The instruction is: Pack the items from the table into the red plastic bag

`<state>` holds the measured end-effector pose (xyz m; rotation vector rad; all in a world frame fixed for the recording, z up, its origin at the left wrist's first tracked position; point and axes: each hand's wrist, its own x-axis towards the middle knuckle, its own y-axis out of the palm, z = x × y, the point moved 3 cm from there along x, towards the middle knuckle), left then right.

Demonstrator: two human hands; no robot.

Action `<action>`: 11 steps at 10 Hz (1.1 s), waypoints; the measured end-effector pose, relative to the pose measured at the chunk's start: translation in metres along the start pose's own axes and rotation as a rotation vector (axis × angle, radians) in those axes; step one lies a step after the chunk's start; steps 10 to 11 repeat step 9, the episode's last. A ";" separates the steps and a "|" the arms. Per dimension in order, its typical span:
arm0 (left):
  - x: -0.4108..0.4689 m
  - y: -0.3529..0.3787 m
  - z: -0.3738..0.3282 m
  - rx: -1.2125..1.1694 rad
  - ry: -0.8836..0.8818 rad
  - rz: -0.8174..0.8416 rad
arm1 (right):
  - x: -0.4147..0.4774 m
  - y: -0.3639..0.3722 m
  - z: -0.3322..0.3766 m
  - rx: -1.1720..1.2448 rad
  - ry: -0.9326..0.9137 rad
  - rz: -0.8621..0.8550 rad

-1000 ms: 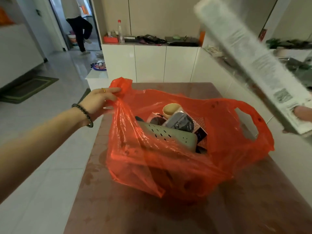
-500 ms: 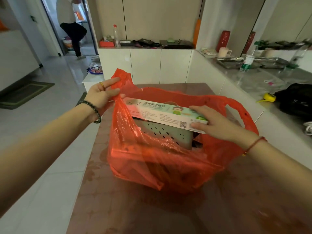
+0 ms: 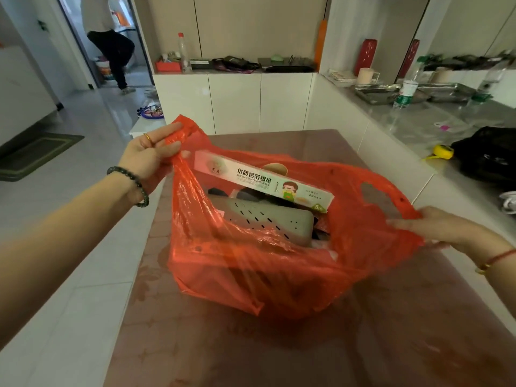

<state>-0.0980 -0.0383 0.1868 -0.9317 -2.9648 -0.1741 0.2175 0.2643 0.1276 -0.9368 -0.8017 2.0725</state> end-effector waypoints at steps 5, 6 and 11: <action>0.051 0.002 -0.059 -0.140 0.233 0.016 | 0.042 -0.096 0.165 0.935 -0.385 -0.070; 0.058 0.006 -0.072 -0.131 0.262 0.010 | 0.052 -0.109 0.181 0.944 -0.369 -0.134; 0.056 0.025 -0.054 -0.207 0.211 0.062 | 0.044 -0.108 0.170 0.416 -0.486 -0.251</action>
